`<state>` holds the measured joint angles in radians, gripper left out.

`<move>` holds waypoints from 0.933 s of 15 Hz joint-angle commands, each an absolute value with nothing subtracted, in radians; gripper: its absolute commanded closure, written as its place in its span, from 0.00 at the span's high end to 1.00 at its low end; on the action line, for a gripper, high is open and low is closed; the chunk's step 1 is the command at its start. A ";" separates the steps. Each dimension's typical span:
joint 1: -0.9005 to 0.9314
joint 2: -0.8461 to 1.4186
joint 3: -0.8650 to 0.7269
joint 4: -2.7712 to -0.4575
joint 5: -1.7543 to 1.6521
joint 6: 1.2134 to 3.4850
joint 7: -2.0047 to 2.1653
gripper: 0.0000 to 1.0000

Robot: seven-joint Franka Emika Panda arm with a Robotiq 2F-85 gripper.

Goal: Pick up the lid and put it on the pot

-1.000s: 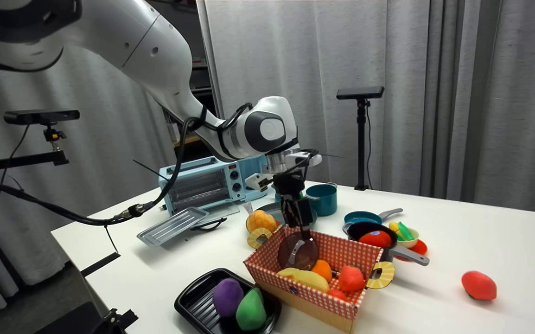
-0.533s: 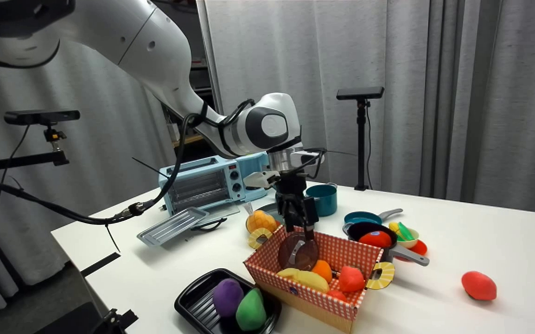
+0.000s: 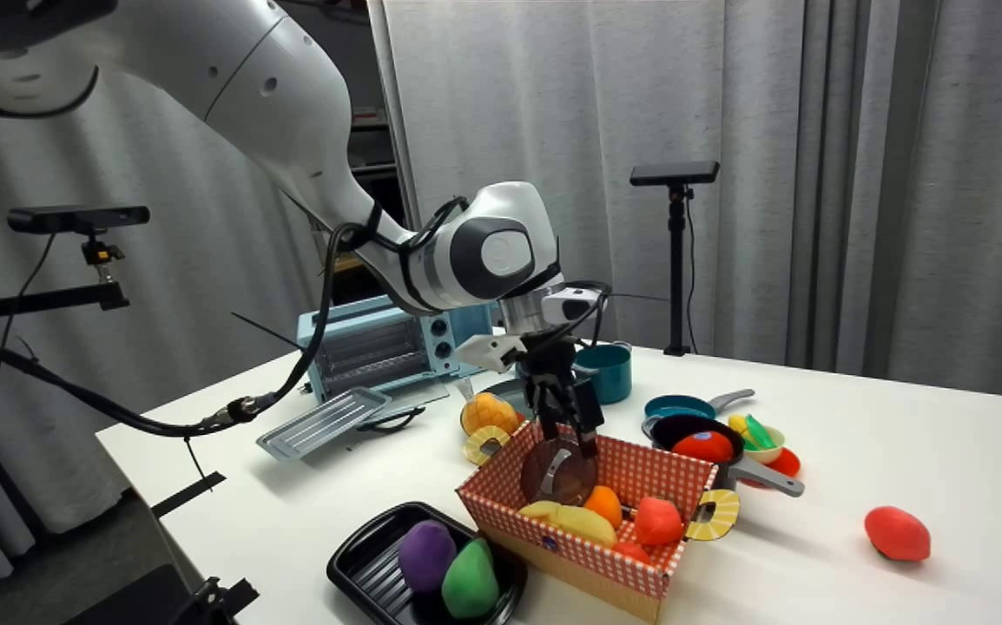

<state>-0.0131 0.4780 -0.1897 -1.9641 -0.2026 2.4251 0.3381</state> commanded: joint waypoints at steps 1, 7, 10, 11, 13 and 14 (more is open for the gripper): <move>-0.024 0.406 -0.183 -2.075 -0.180 2.508 0.317 1.00; -0.035 0.376 -0.210 -2.177 -0.184 2.643 0.327 1.00; -0.007 0.413 -0.201 -2.156 -0.176 2.704 0.348 1.00; -0.026 0.411 -0.177 -2.162 -0.140 2.719 0.315 1.00; -0.024 0.410 -0.143 -2.156 -0.110 2.717 0.293 1.00; -0.019 0.412 -0.129 -2.151 -0.100 2.715 0.289 1.00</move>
